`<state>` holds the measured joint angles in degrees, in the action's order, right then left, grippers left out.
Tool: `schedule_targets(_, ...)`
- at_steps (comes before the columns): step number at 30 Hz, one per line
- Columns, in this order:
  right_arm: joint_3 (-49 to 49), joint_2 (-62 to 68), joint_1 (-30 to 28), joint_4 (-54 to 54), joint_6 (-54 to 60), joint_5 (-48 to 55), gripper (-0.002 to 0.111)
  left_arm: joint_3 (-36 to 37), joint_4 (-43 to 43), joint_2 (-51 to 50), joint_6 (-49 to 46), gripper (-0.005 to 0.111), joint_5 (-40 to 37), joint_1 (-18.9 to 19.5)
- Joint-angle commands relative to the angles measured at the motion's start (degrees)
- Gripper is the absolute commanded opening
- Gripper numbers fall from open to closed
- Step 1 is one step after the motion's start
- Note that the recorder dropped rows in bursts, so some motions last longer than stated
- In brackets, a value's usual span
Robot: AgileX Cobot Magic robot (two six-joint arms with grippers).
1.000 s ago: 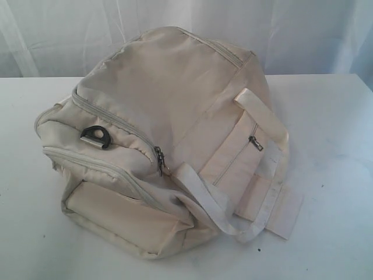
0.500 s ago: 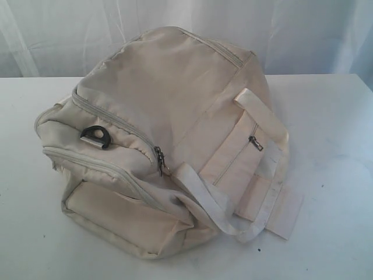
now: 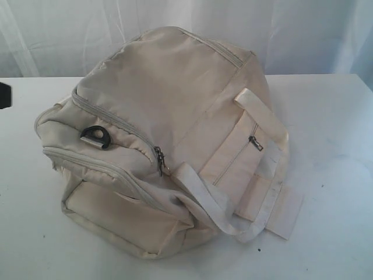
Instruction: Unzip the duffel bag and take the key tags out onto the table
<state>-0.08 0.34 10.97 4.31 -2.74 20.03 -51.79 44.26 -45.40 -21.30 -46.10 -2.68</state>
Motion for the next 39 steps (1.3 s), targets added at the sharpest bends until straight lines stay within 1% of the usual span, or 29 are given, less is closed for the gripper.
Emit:
schedule_targets(1,0.08,-0.34,-0.06,0.32,0.48,-0.09,0.000,-1.53,6.49,-3.49,-6.65,0.000,-2.46,-3.33)
schedule_targets(5,0.08,-0.34,-0.06,0.32,0.48,-0.09,0.000,-2.35,3.34,-6.22,-6.65,0.000,2.60,-10.09)
schedule_targets(8,0.08,-0.34,-0.06,0.32,0.48,-0.09,0.000,-5.93,-1.52,-10.50,-5.10,0.000,3.75,-15.15)
schedule_targets(10,0.08,-0.34,-0.06,0.32,0.48,-0.09,0.000,-9.92,-6.48,-14.38,-3.47,0.000,1.61,-18.95)
schedule_targets(12,0.08,-0.34,-0.06,0.21,0.48,-0.09,0.000,-14.03,-12.33,-18.08,-2.06,0.000,-2.82,-22.49)
schedule_targets(14,0.08,-0.34,-0.06,0.21,0.48,-0.09,0.000,-18.21,-19.91,-21.50,-0.72,0.000,-7.43,-26.11)
schedule_targets(16,0.08,-0.34,-0.06,0.21,0.48,-0.09,0.000,-21.62,-27.55,-24.59,-0.31,0.000,-12.11,-28.91)
schedule_targets(17,0.08,-0.34,-0.06,0.21,0.48,-0.09,0.000,-22.65,-30.01,-25.58,-0.31,0.000,-13.34,-29.73)
schedule_targets(19,0.08,-0.34,-0.06,0.34,0.48,-0.09,0.000,-24.25,-33.38,-27.36,-0.43,0.000,-14.07,-30.82)
schedule_targets(22,0.08,-0.34,-0.06,0.34,0.48,-0.09,0.000,-24.23,-32.79,-27.92,-1.43,0.000,-11.34,-30.80)
schedule_targets(24,0.08,-0.34,-0.06,0.34,0.48,-0.09,0.000,-24.23,-32.58,-28.04,-1.43,0.000,-10.83,-30.80)
schedule_targets(30,0.08,-0.34,-0.06,0.20,0.48,-0.09,0.000,-24.23,-31.48,-28.04,-1.59,0.000,-13.18,-30.80)
schedule_targets(32,0.08,-0.34,-0.06,0.22,0.48,-1.68,0.000,-24.23,-31.48,-28.04,-1.59,0.000,-13.55,-30.80)
schedule_targets(33,0.08,-0.34,-0.06,0.22,0.48,-3.67,0.000,-24.23,-31.48,-28.04,-1.72,0.000,-14.22,-30.80)
schedule_targets(36,0.08,-0.34,-0.06,0.13,-0.51,-13.44,0.000,-24.23,-31.48,-27.81,-6.25,0.000,-18.50,-30.80)
schedule_targets(39,0.08,-0.34,-0.06,0.13,-3.49,-26.77,0.000,-24.23,-31.48,-27.07,-8.09,0.000,-20.29,-30.80)
